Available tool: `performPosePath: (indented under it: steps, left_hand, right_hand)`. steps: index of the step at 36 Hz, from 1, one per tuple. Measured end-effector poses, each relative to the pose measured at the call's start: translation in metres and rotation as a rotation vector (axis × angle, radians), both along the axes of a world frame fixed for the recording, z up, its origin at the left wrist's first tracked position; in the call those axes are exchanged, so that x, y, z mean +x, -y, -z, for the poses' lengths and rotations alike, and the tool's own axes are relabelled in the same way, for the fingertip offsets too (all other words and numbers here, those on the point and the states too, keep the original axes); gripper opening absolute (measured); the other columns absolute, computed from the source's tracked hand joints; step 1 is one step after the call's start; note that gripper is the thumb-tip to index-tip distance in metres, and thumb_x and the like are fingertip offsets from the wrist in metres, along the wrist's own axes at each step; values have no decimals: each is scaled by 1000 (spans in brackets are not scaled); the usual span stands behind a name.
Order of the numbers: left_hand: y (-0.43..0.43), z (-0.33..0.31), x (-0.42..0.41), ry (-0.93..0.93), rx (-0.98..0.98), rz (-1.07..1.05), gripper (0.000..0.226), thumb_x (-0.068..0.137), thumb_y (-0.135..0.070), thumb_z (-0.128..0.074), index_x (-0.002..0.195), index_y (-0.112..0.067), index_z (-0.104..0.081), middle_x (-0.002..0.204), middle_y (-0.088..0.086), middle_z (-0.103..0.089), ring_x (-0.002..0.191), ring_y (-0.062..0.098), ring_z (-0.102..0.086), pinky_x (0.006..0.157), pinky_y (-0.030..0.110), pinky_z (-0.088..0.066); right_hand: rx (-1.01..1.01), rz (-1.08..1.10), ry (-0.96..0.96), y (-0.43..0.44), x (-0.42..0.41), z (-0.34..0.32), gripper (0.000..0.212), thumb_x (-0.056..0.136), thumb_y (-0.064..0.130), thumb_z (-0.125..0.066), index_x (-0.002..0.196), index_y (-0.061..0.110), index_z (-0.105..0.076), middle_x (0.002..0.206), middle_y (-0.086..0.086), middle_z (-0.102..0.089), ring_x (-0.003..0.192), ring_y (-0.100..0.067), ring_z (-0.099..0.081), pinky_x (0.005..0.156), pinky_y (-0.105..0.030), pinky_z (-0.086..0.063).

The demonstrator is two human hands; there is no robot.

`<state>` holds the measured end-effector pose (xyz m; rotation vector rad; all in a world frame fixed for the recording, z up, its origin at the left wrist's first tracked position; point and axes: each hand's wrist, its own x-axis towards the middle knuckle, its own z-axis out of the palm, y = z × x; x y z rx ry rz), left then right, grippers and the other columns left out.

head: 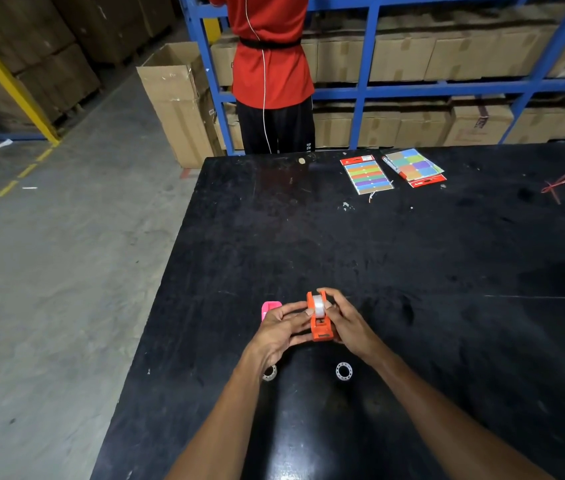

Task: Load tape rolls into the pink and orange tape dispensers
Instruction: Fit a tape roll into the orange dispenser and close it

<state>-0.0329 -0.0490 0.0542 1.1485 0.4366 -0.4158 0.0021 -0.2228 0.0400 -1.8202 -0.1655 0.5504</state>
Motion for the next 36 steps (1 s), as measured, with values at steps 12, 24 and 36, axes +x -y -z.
performPosePath:
  steps: [12,24,36]
  left_hand:
    - [2,-1,-3,-25,-29,-39,35,92,-16,-67,126,-10,-61,119,20,-70,110,33,-69,93,52,-57]
    - [6,-2,-7,-17,-43,-62,37,96,-14,-62,132,-15,-55,116,20,-72,107,39,-69,92,54,-56]
    - [5,-3,-8,17,-31,-46,30,97,-14,-59,127,-13,-62,112,19,-74,103,38,-70,91,54,-57]
  right_hand:
    - [-39,-10,-19,-4,3,1,32,107,39,-34,135,51,-45,82,15,-64,69,1,-62,61,-20,-49]
    - [-243,-42,335,3,9,-5,42,102,23,-54,142,35,-50,107,6,-49,70,-3,-50,74,-14,-46]
    - [-243,-125,540,6,2,-14,34,92,34,-68,126,34,-61,114,19,-50,108,-5,-55,92,-20,-46]
